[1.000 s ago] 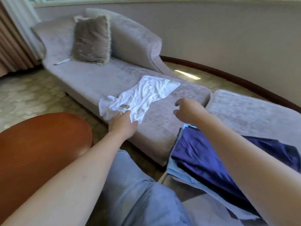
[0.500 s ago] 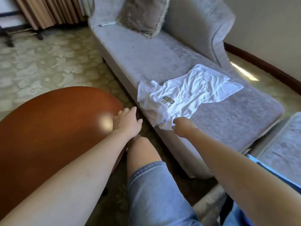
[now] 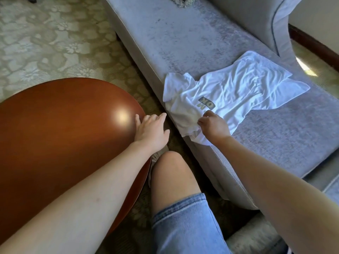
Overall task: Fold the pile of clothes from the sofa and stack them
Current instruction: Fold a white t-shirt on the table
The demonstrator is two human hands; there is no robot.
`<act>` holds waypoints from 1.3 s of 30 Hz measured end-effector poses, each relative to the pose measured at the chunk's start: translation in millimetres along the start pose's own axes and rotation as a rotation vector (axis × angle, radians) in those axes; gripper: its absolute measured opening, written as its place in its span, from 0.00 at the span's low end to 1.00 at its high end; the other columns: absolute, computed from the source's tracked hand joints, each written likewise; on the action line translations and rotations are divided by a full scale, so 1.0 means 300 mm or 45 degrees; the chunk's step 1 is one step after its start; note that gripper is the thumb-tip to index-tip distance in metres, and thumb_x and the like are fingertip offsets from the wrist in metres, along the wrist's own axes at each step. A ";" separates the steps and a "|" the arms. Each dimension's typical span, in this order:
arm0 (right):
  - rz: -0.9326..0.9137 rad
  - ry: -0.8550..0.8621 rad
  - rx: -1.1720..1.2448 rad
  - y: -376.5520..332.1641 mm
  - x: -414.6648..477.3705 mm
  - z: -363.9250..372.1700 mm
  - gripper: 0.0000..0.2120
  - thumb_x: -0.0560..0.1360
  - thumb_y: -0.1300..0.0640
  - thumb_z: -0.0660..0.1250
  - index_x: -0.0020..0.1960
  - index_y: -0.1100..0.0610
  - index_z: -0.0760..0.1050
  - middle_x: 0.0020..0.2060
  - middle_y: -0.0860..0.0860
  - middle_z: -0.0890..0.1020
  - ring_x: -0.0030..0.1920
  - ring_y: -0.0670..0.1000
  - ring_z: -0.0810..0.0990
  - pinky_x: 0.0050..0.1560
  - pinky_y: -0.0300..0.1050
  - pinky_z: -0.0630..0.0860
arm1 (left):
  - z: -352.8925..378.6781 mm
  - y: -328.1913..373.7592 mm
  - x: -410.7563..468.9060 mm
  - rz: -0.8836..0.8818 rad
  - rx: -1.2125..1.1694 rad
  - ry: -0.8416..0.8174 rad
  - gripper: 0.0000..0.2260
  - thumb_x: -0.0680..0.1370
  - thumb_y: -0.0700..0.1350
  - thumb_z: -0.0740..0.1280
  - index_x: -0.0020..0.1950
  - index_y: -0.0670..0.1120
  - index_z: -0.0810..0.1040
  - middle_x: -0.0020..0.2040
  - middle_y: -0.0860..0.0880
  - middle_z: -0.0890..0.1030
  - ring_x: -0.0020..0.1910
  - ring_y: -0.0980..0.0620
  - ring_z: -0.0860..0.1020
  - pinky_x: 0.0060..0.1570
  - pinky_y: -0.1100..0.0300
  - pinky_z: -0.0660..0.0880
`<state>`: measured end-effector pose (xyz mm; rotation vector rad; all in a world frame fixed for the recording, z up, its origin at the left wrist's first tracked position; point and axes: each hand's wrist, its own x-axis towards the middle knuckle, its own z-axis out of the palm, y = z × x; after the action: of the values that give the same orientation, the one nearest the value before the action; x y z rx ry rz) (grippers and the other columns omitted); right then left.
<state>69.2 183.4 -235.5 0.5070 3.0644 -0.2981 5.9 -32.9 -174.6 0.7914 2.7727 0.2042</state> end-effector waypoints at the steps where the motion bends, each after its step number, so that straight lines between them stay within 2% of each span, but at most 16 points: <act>1: -0.001 0.027 0.018 -0.001 -0.003 -0.012 0.09 0.76 0.65 0.63 0.41 0.64 0.79 0.45 0.57 0.76 0.43 0.61 0.78 0.34 0.44 0.64 | -0.003 0.007 -0.001 -0.010 -0.017 -0.011 0.26 0.80 0.53 0.60 0.77 0.51 0.59 0.68 0.48 0.72 0.71 0.45 0.66 0.74 0.38 0.47; 3: 0.004 0.036 0.016 0.000 -0.011 -0.046 0.09 0.77 0.66 0.61 0.42 0.64 0.78 0.45 0.57 0.77 0.44 0.60 0.78 0.35 0.43 0.62 | -0.014 0.023 -0.007 -0.037 -0.059 -0.024 0.26 0.80 0.53 0.60 0.77 0.51 0.59 0.69 0.48 0.71 0.70 0.44 0.67 0.74 0.38 0.47; 6: 0.029 -0.049 0.038 0.007 -0.035 -0.082 0.09 0.80 0.61 0.60 0.55 0.60 0.78 0.54 0.55 0.76 0.51 0.59 0.78 0.40 0.45 0.69 | -0.038 0.047 -0.028 -0.058 -0.106 -0.020 0.26 0.80 0.52 0.61 0.76 0.51 0.59 0.69 0.47 0.71 0.69 0.43 0.68 0.74 0.37 0.48; 8: 0.013 -0.196 0.011 0.014 -0.056 -0.082 0.16 0.79 0.57 0.63 0.67 0.56 0.71 0.62 0.54 0.72 0.57 0.59 0.76 0.48 0.49 0.74 | -0.056 0.058 -0.044 -0.064 -0.114 0.000 0.26 0.80 0.52 0.61 0.76 0.51 0.59 0.68 0.47 0.72 0.69 0.43 0.68 0.73 0.37 0.49; 11: -0.008 -0.339 -0.103 0.030 -0.064 -0.056 0.23 0.79 0.55 0.65 0.72 0.51 0.65 0.65 0.55 0.67 0.62 0.59 0.72 0.56 0.54 0.75 | -0.075 0.057 -0.062 -0.053 -0.099 0.039 0.26 0.79 0.52 0.61 0.76 0.51 0.59 0.68 0.47 0.72 0.69 0.43 0.68 0.73 0.38 0.52; 14: 0.021 -0.241 -0.043 0.032 -0.037 -0.035 0.18 0.79 0.58 0.63 0.69 0.52 0.70 0.62 0.55 0.70 0.59 0.60 0.74 0.51 0.51 0.73 | -0.086 0.044 -0.071 -0.053 -0.103 0.068 0.26 0.79 0.52 0.61 0.76 0.51 0.60 0.68 0.47 0.72 0.68 0.43 0.68 0.73 0.39 0.54; 16: 0.019 -0.165 -0.031 0.022 -0.016 -0.032 0.13 0.79 0.61 0.61 0.63 0.56 0.75 0.58 0.56 0.71 0.53 0.60 0.76 0.44 0.47 0.70 | -0.086 0.034 -0.069 -0.048 -0.093 0.080 0.26 0.79 0.52 0.61 0.76 0.51 0.60 0.68 0.48 0.72 0.68 0.44 0.68 0.72 0.40 0.55; 19: 0.029 -0.114 0.011 0.009 0.002 -0.037 0.11 0.78 0.65 0.58 0.56 0.60 0.77 0.55 0.56 0.73 0.46 0.60 0.77 0.40 0.47 0.68 | -0.074 0.031 -0.052 -0.031 -0.092 0.068 0.26 0.79 0.52 0.61 0.77 0.51 0.59 0.68 0.48 0.72 0.68 0.44 0.68 0.72 0.41 0.57; 23: 0.078 0.053 0.276 -0.008 -0.002 -0.075 0.07 0.79 0.63 0.57 0.53 0.61 0.74 0.53 0.58 0.76 0.47 0.63 0.78 0.42 0.48 0.68 | -0.047 0.079 -0.027 0.001 -0.084 0.016 0.27 0.79 0.52 0.61 0.77 0.52 0.58 0.68 0.48 0.72 0.69 0.44 0.68 0.73 0.41 0.55; 26: 0.060 0.222 0.430 -0.041 -0.017 -0.157 0.07 0.80 0.61 0.58 0.50 0.62 0.73 0.51 0.58 0.78 0.46 0.63 0.77 0.44 0.52 0.72 | -0.037 0.135 -0.013 0.024 -0.127 -0.012 0.28 0.79 0.53 0.62 0.77 0.51 0.57 0.69 0.47 0.72 0.69 0.43 0.68 0.73 0.41 0.55; 31: -0.005 0.433 0.633 -0.123 -0.064 -0.359 0.06 0.79 0.61 0.61 0.47 0.62 0.75 0.45 0.57 0.80 0.44 0.58 0.77 0.44 0.50 0.71 | -0.069 0.215 -0.019 -0.038 -0.421 0.046 0.32 0.75 0.54 0.67 0.76 0.51 0.58 0.63 0.46 0.75 0.62 0.42 0.75 0.59 0.46 0.72; 34: -0.056 0.586 0.741 -0.175 -0.101 -0.488 0.05 0.77 0.61 0.62 0.46 0.60 0.76 0.43 0.55 0.80 0.44 0.55 0.77 0.44 0.48 0.70 | -0.114 0.255 -0.051 -0.079 -0.585 0.118 0.32 0.76 0.53 0.65 0.77 0.53 0.55 0.61 0.46 0.77 0.60 0.42 0.75 0.55 0.50 0.73; 39: -0.054 0.724 0.872 -0.227 -0.174 -0.676 0.04 0.77 0.60 0.62 0.46 0.57 0.76 0.43 0.52 0.82 0.43 0.51 0.78 0.42 0.42 0.67 | -0.219 0.305 -0.133 -0.074 -0.750 0.254 0.31 0.78 0.53 0.64 0.77 0.49 0.54 0.59 0.46 0.78 0.60 0.45 0.76 0.51 0.55 0.71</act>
<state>99.0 142.3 -21.3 0.6227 3.4343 -1.4647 66.1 18.5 -85.3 0.5540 2.6663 1.0765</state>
